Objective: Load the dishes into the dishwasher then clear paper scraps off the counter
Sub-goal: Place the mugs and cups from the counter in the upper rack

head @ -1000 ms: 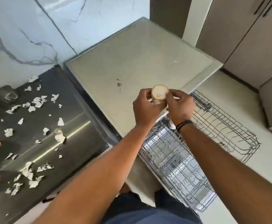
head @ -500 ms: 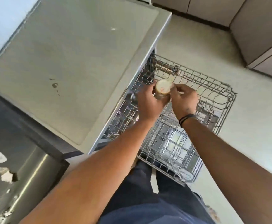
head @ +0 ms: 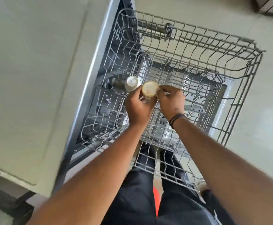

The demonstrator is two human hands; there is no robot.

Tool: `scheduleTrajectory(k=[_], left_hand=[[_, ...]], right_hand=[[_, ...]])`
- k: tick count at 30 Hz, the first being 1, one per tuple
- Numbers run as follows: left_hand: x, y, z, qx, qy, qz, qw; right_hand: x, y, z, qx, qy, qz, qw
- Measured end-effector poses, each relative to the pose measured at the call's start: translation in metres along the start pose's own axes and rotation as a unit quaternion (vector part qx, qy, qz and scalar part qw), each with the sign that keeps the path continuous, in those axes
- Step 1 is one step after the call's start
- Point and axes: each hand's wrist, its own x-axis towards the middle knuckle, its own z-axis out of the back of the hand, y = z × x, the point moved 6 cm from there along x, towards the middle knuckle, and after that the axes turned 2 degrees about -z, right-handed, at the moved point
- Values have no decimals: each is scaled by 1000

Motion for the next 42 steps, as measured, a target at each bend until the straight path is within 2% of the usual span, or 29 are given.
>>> scheduleTrajectory(k=[8,15,32,42], left_hand=[[8,22,-27,2,3,2,1000],[14,45,-36,26,2,19,999],[13,50,-40,18,-14,76,997],[8,50,-43,12,-29,53,998]], right_hand=[[17,-21,-16,-2,-34,-15,999],[23,-30,-29,8,-33,-28,999],[19,-40,-38,60,-42,-45,996],[29,-35,-36,38,-23,-41,998]])
